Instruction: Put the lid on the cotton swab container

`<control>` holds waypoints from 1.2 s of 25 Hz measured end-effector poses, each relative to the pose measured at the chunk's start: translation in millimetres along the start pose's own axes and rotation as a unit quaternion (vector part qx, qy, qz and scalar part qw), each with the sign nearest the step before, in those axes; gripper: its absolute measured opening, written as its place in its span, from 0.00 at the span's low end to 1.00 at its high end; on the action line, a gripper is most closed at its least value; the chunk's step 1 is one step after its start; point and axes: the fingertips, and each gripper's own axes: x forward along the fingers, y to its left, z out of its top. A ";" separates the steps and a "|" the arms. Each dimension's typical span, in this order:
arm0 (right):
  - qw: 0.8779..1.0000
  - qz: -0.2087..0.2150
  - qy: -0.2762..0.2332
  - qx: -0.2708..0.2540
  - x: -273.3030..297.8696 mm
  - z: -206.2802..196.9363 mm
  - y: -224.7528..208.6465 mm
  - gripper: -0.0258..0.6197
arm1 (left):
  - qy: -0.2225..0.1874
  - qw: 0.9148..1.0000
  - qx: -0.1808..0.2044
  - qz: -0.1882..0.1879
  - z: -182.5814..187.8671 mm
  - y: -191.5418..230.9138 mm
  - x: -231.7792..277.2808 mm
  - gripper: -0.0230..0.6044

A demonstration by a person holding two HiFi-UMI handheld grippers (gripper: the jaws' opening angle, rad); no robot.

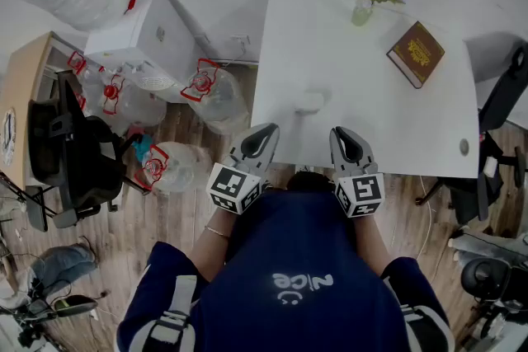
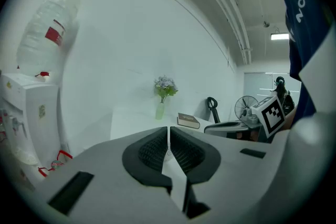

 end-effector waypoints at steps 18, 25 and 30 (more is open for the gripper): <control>1.000 0.000 0.000 -0.009 -5.3 3.2 -5.9 0.13 | 0.032 0.999 0.028 -0.033 -9.4 -23.9 6.6 0.07; 1.000 0.001 -0.001 -0.016 -13.4 1.0 -4.7 0.13 | 0.040 0.998 0.032 -0.039 -15.5 -37.2 7.2 0.07; 1.000 0.003 -0.004 -0.017 -14.4 3.0 -7.4 0.13 | 0.045 0.998 0.036 -0.039 -19.2 -41.3 7.8 0.07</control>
